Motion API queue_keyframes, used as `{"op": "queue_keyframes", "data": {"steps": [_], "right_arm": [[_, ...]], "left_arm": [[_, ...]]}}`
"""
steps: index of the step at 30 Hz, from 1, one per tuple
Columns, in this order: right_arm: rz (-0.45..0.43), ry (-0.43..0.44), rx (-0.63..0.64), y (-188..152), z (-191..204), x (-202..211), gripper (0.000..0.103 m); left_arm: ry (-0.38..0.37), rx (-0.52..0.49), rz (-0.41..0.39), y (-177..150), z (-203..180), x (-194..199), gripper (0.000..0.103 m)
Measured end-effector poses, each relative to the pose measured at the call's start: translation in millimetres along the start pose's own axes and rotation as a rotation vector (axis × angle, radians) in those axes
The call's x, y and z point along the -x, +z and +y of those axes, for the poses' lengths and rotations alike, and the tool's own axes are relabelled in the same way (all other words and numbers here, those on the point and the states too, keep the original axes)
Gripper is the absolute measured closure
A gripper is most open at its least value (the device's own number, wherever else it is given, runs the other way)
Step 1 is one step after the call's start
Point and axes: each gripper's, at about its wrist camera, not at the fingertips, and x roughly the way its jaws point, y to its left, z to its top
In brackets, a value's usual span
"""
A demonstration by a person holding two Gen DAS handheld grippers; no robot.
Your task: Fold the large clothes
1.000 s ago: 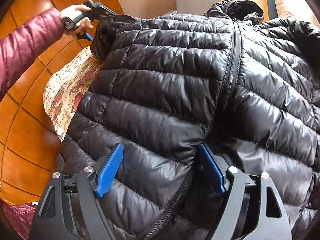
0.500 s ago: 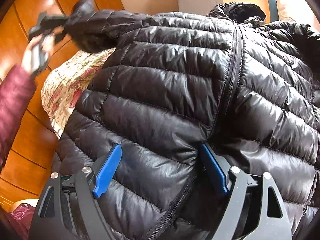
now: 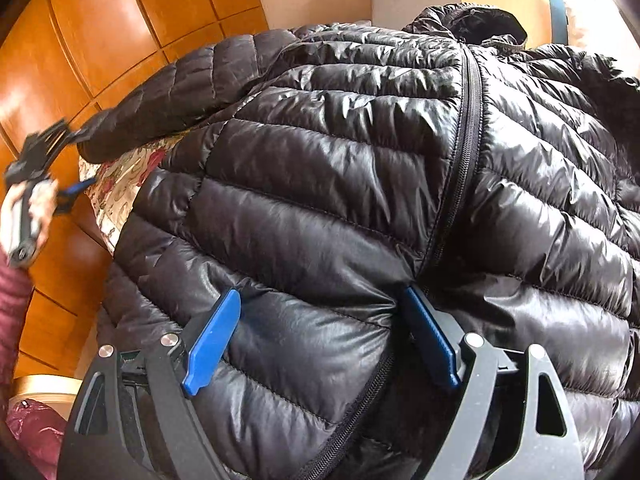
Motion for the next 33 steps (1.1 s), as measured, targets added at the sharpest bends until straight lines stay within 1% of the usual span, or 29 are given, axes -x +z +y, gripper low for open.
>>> {"op": "queue_keyframes", "data": {"steps": [1, 2, 5, 6, 7, 8, 9, 11, 12, 13, 14, 15, 16, 17, 18, 19, 20, 22, 23, 24, 25, 26, 27, 28, 29, 30, 31, 32, 33], "right_arm": [[-0.001, 0.002, -0.004, 0, 0, 0, 0.02], [0.0, 0.0, -0.005, 0, -1, 1, 0.02], [0.002, -0.007, -0.004, 2, 2, 2, 0.02], [0.003, -0.012, -0.004, 1, 4, 2, 0.02], [0.005, -0.019, 0.0, 2, 5, 2, 0.02], [0.008, -0.025, 0.005, 2, 6, 2, 0.02], [0.008, -0.028, 0.006, 1, 6, 2, 0.02], [0.009, -0.034, 0.001, 1, 7, 3, 0.02], [0.009, -0.039, 0.002, 1, 7, 3, 0.02], [0.009, -0.043, 0.003, 1, 10, 1, 0.02], [0.009, -0.05, 0.003, 0, 12, 1, 0.02], [0.01, -0.055, 0.004, 0, 14, -1, 0.02], [0.014, -0.062, 0.006, 0, 15, -1, 0.02], [0.017, -0.066, 0.009, -1, 16, -2, 0.02], [0.022, -0.07, 0.015, -1, 17, -2, 0.02], [0.028, -0.073, 0.022, -1, 17, -1, 0.02], [0.034, -0.074, 0.026, -2, 18, -1, 0.02], [0.048, -0.075, 0.027, 0, 18, -2, 0.02], [0.052, -0.078, 0.028, 1, 18, -2, 0.02], [0.056, -0.083, 0.032, 1, 19, -4, 0.02], [0.057, -0.092, 0.045, 1, 21, -5, 0.02], [0.054, -0.101, 0.055, 1, 22, -6, 0.02], [0.049, -0.107, 0.059, 1, 23, -8, 0.019], [0.04, -0.112, 0.057, -1, 24, -9, 0.019], [0.036, -0.114, 0.058, -1, 24, -10, 0.018], [0.035, -0.115, 0.061, -2, 25, -11, 0.018], [0.037, -0.114, 0.068, -2, 26, -12, 0.018], [0.041, -0.117, 0.083, -2, 27, -13, 0.018], [0.046, -0.119, 0.093, -2, 28, -13, 0.018]], "left_arm": [[0.052, 0.001, -0.032, 4, 10, 16, 0.023], [0.067, 0.004, -0.046, 7, 15, 24, 0.023], [0.1, 0.022, -0.098, 35, 31, 53, 0.023], [0.1, 0.036, -0.119, 48, 32, 62, 0.023], [0.075, 0.041, -0.145, 65, 28, 69, 0.023], [0.057, 0.034, -0.157, 71, 17, 67, 0.018], [0.034, 0.013, -0.139, 88, 6, 64, 0.013], [0.04, -0.014, -0.088, 106, -12, 47, 0.013], [0.029, -0.04, -0.027, 117, -25, 23, 0.013], [0.013, -0.057, 0.056, 122, -31, 2, 0.012], [0.009, -0.056, 0.117, 124, -34, -13, 0.012], [0.005, -0.037, 0.203, 119, -34, -34, 0.015], [-0.017, -0.025, 0.267, 111, -33, -51, 0.023], [-0.033, -0.048, 0.292, 105, -37, -62, 0.051], [-0.055, -0.085, 0.281, 99, -44, -61, 0.069], [-0.117, -0.157, 0.234, 92, -60, -51, 0.079], [-0.194, -0.244, 0.158, 86, -80, -31, 0.088], [-0.339, -0.399, -0.02, 79, -116, 19, 0.092], [-0.384, -0.461, -0.083, 75, -126, 38, 0.093], [-0.403, -0.56, -0.148, 67, -141, 62, 0.093], [-0.37, -0.663, -0.193, 58, -147, 74, 0.093], [-0.232, -0.781, -0.222, 45, -148, 71, 0.094], [-0.067, -0.857, -0.201, 36, -140, 51, 0.094], [0.091, -0.904, -0.159, 31, -127, 25, 0.094], [0.277, -0.907, -0.085, 27, -102, -10, 0.094], [0.376, -0.886, -0.016, 24, -83, -36, 0.094], [0.413, -0.854, 0.036, 17, -63, -52, 0.094], [0.441, -0.821, 0.052, 9, -49, -62, 0.093], [0.46, -0.79, 0.048, 1, -43, -63, 0.092]]}}
